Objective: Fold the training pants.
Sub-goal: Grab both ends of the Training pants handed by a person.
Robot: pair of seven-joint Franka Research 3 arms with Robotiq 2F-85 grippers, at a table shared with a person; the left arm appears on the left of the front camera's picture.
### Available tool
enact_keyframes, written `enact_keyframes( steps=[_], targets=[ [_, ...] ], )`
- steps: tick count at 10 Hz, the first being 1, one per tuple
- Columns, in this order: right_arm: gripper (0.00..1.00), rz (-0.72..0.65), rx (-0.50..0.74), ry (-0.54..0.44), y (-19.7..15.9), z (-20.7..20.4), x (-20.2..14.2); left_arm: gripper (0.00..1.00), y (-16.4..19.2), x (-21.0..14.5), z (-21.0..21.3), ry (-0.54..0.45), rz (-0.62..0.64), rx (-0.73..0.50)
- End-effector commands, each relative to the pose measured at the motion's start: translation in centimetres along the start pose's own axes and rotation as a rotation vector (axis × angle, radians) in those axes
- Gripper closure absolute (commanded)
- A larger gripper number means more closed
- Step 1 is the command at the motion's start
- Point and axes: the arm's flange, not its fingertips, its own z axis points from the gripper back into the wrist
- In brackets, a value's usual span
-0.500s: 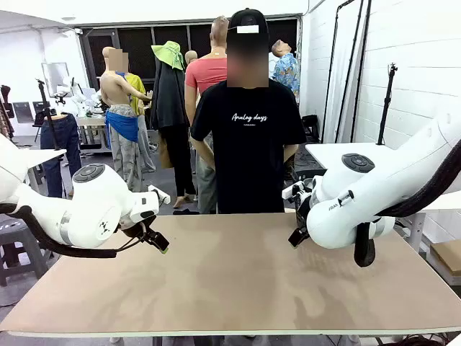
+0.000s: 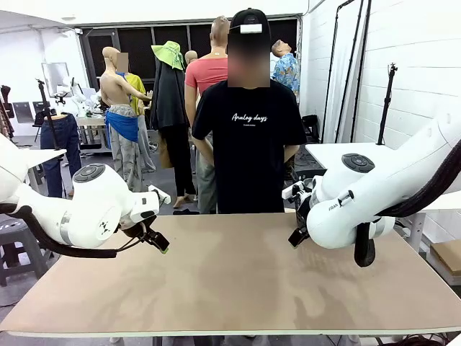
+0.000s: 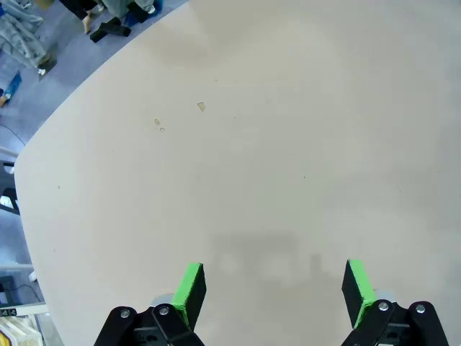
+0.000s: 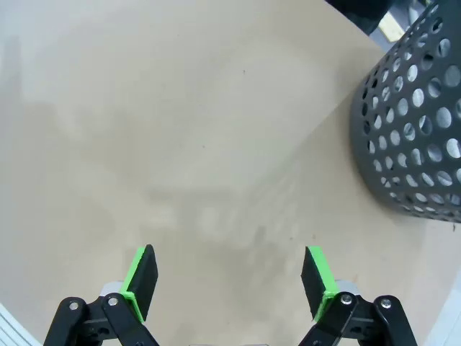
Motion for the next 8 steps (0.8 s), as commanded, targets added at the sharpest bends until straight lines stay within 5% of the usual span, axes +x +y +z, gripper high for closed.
enact_keyframes(
  steps=[1,8],
  targets=[
    [0.0,-0.001,0.0,0.0,-0.01,0.0,0.0,0.0,0.08,-0.02,0.01,0.0,0.002,0.001],
    [0.0,-0.001,0.0,0.0,-0.01,0.0,0.0,0.0,0.08,-0.02,0.01,0.0,0.002,0.001]
  ],
)
